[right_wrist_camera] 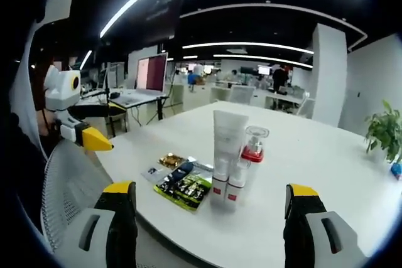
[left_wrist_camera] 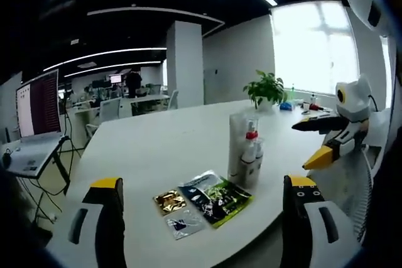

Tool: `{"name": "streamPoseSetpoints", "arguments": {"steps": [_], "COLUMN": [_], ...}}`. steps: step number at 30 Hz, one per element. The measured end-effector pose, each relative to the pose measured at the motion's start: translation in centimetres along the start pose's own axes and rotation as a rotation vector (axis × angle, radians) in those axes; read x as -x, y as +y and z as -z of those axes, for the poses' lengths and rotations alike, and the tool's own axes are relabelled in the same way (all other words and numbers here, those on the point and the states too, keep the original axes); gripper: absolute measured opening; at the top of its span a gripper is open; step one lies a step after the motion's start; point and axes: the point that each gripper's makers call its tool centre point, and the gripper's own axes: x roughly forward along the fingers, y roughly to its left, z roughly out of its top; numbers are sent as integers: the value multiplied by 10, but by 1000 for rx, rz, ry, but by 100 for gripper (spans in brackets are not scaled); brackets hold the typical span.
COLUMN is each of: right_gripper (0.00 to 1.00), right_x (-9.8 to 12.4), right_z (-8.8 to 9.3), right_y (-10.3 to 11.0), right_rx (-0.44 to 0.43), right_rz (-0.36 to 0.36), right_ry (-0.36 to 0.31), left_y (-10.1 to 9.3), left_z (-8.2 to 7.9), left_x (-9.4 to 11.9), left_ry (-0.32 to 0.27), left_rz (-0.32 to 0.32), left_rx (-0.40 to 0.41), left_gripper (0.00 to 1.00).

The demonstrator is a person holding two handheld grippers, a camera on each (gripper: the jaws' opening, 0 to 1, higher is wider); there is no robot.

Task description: Arrange the skincare products in the storage area until every visible bottle or jar stands upright without overlapping.

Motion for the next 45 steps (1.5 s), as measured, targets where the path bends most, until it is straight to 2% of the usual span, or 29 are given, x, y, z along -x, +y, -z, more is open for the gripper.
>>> {"name": "streamPoseSetpoints", "arguments": {"steps": [31,37,42,45], "right_gripper": [100,100,100,100], "right_x": [1,-1,2,1], "right_z": [2,5,-1,0], "right_y": [-3,0,-8,-7], "right_rx": [9,29,34,24], "right_rz": [17,10,53,42], "right_ry": [7,25,-12,-9], "left_y": [-2,-1,-1,-1], "left_z": [-2,-2,1,2], "left_x": [1,1,-1,-1], "left_ry": [-6,-7,8,13], "left_rz": [-7,-5,-12,-6], "left_rx": [-30,0,-17,-7], "left_gripper": [99,99,99,99]}}
